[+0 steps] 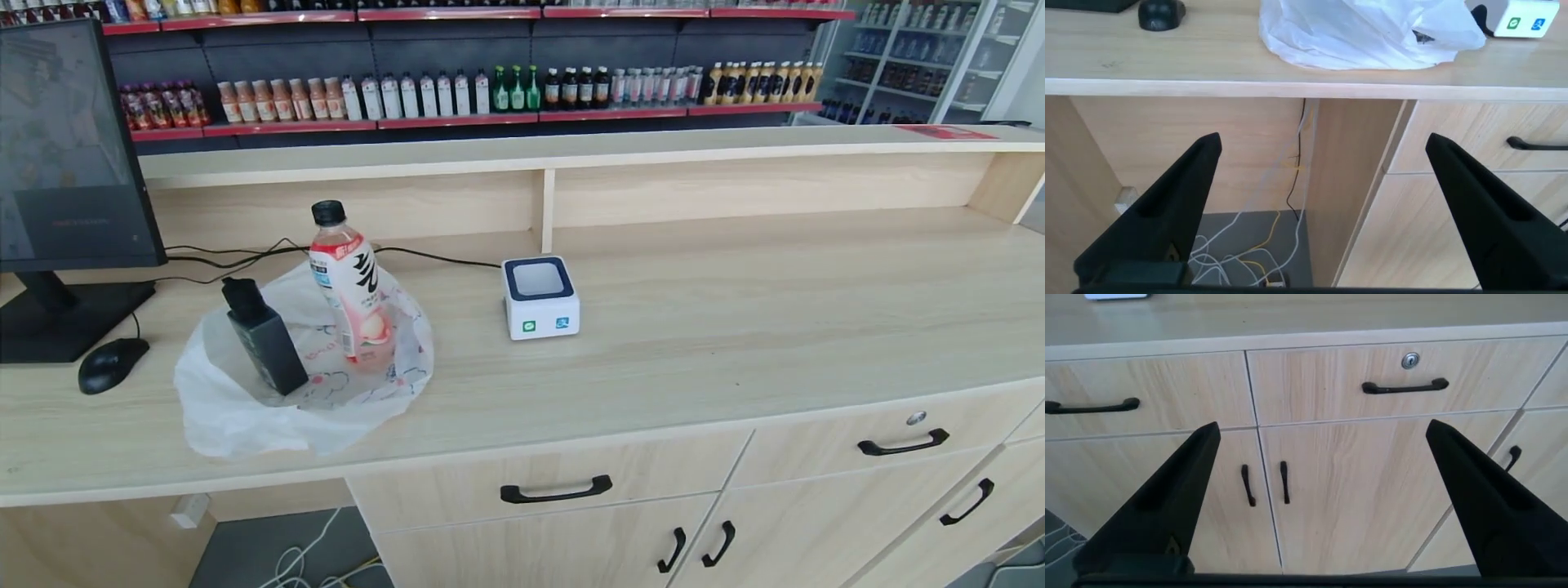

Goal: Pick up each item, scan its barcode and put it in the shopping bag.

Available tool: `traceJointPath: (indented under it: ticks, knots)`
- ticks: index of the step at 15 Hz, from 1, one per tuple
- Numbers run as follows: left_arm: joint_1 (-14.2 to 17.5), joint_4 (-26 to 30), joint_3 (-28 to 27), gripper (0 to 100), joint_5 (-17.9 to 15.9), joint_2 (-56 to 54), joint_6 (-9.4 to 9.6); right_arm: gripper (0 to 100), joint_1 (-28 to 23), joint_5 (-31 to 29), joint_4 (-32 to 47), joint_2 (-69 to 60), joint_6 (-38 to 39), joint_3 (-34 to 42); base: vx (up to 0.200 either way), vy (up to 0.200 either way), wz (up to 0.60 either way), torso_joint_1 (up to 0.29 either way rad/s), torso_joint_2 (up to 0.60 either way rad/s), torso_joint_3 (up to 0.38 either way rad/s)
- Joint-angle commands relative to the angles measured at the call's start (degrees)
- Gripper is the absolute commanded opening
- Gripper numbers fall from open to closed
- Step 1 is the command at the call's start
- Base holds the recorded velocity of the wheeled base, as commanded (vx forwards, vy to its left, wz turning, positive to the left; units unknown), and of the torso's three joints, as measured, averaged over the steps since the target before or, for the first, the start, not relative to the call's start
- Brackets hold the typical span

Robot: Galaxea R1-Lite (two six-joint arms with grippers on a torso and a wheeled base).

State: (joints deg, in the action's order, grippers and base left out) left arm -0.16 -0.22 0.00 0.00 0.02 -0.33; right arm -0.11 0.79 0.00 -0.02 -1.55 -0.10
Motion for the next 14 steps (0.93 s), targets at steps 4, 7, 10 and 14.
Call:
traceJointPath:
  ticks: [4, 7, 10, 14]
  knots:
    - [0.07, -0.04, 0.0, 100, 0.0, -0.02, -0.11, 100, 0.11, 0.0, 0.0, 0.02, 0.14, 0.01, -0.2, 0.0, 0.0, 0.005, 0.0, 0.001]
    - [0.07, -0.04, 0.0, 100, 0.0, -0.02, -0.11, 100, 0.11, 0.0, 0.0, 0.02, 0.05, 0.01, -0.2, 0.0, 0.0, 0.001, 0.0, 0.002]
    - [0.07, -0.04, 0.0, 100, 0.0, -0.02, -0.02, 100, 0.11, 0.0, 0.0, 0.02, 0.05, 0.01, -0.067, 0.0, 0.0, 0.001, 0.0, 0.002]
    - [0.07, -0.04, 0.0, 100, 0.0, -0.02, 0.07, 100, 0.11, 0.09, 0.0, 0.02, -0.12, 0.01, 0.0, 0.0, 0.0, 0.0, 0.0, 0.0]
